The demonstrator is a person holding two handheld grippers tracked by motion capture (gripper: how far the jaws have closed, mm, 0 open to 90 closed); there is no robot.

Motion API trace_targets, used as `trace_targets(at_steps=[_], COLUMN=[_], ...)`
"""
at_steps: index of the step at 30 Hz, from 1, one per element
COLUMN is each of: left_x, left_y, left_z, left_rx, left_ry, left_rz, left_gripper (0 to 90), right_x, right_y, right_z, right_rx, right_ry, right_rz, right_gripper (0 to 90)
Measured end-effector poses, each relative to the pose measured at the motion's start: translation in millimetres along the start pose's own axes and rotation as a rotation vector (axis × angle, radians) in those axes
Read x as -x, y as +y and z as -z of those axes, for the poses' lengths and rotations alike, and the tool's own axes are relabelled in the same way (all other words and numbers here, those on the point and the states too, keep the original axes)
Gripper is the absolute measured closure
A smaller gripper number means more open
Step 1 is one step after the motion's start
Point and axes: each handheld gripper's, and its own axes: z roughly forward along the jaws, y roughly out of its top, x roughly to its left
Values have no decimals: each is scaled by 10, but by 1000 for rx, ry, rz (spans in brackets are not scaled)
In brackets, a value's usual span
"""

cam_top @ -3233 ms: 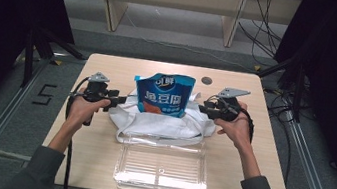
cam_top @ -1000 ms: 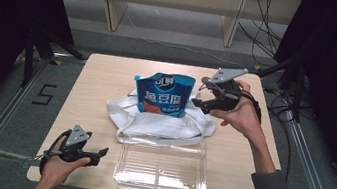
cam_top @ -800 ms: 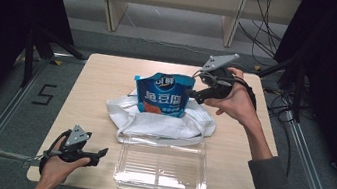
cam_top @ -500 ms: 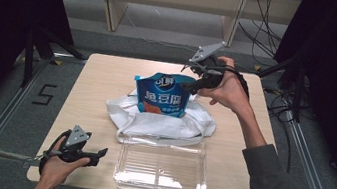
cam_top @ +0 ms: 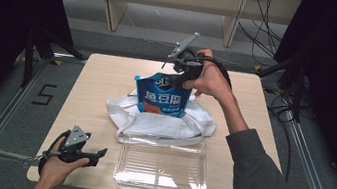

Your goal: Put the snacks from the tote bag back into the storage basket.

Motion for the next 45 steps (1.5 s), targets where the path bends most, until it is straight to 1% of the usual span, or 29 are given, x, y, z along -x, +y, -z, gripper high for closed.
trace_targets(at_steps=[4,6,7,9,10,12,13,15,16,17,20,21,22,24,25,26,27,28,29,30,31,34,35,37,39,40,41,42,45], left_x=[5,-10,-13,-7,-14,-8,4,0,-18,1,-2,-23,-23,10,-18,-18,-23,-7,11,11,-1,-10,-14,-4,-2,-7,-4,-9,-9], left_y=[-3,-3,2,-6,-6,-3,2,-3,3,2,-2,-1,-1,-2,-2,-2,-2,1,-2,-2,-3,-3,0,-8,0,1,-4,-5,-2], left_z=[2,14,10,9,19,15,5,8,23,5,9,25,25,1,25,25,23,13,-10,-10,3,13,12,7,7,6,4,11,10], left_rx=[5,-6,7,-5,-17,-14,1,-10,-23,5,-12,-29,-29,3,-34,-34,-38,-28,0,0,-21,-31,-31,-24,-23,-23,-20,-28,-22], left_ry=[0,4,5,4,0,1,5,2,5,3,1,1,1,1,0,0,-6,-3,-8,-8,-7,-7,-7,-5,-6,-7,-7,-8,-6], left_rz=[3,-11,-18,-10,-27,-19,-15,-17,-46,-16,-20,-59,-59,-8,-56,-56,-58,-39,-23,-23,-45,-51,-55,-52,-42,-49,-43,-51,-45], left_gripper=[177,177,177,176,176,176,175,175,175,176,175,175,175,175,176,175,176,175,176,176,177,178,182,183,184,185,187,187,188], right_x=[5,12,19,24,17,12,16,15,19,23,33,31,31,33,35,35,36,44,43,48,53,46,37,36,45,38,26,48,44], right_y=[44,67,74,96,119,131,153,160,176,179,186,190,190,191,197,197,209,211,211,212,210,203,200,195,197,198,198,201,205], right_z=[-46,-76,-85,-123,-151,-157,-177,-188,-215,-221,-253,-284,-284,-298,-313,-313,-325,-332,-337,-343,-344,-331,-313,-304,-308,-306,-302,-314,-293], right_rx=[-23,-39,-40,-51,-71,-76,-80,-87,-100,-101,-112,-131,-131,-131,-137,-137,-144,-137,-140,-147,-148,-154,-155,-164,-166,-165,-164,-138,-147], right_ry=[24,22,26,30,30,34,39,38,40,37,45,53,53,51,55,55,53,57,57,58,60,64,53,47,43,39,42,43,37], right_rz=[9,4,3,10,27,27,37,39,40,38,47,52,52,52,57,57,61,69,68,76,78,63,82,91,125,126,122,165,182], right_gripper=[544,563,566,586,612,622,636,641,654,662,679,699,699,721,741,741,774,788,799,809,819,856,900,900,900,900,900,900,900])
